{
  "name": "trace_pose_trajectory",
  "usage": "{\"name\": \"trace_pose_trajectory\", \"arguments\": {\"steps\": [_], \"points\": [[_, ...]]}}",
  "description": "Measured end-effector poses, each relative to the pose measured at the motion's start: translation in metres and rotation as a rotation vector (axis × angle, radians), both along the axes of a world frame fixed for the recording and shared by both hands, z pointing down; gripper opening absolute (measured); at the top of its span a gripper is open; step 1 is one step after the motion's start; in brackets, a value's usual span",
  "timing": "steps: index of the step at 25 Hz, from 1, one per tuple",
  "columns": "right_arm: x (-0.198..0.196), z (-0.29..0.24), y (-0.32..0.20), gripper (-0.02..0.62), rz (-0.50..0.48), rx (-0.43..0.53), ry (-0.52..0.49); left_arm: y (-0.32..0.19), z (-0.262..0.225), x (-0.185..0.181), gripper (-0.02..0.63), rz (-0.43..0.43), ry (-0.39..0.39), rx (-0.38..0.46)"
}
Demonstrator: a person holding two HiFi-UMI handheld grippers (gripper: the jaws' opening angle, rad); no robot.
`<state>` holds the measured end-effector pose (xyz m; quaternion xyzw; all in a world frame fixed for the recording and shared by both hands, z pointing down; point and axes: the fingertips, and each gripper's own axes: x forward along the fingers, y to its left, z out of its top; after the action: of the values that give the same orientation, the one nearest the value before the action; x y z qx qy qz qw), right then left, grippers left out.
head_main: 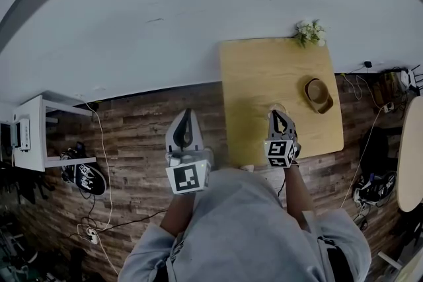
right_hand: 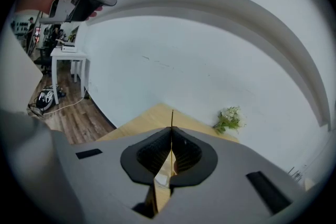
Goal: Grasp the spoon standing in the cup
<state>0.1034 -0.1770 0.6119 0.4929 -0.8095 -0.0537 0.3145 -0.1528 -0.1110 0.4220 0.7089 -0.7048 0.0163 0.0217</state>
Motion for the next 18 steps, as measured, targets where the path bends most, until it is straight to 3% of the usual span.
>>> {"name": "trace_pose_trajectory", "arguments": {"steps": [5,18], "points": [[0.009,-0.019,0.001,0.003,0.067,0.013,-0.122,-0.002,-0.001,0.006,0.002,0.037,-0.002,0.011],[0.020,-0.082,0.011,0.003,0.153,0.104,-0.264,-0.014,-0.007,0.028,0.002,0.146,0.014,0.031]]}}
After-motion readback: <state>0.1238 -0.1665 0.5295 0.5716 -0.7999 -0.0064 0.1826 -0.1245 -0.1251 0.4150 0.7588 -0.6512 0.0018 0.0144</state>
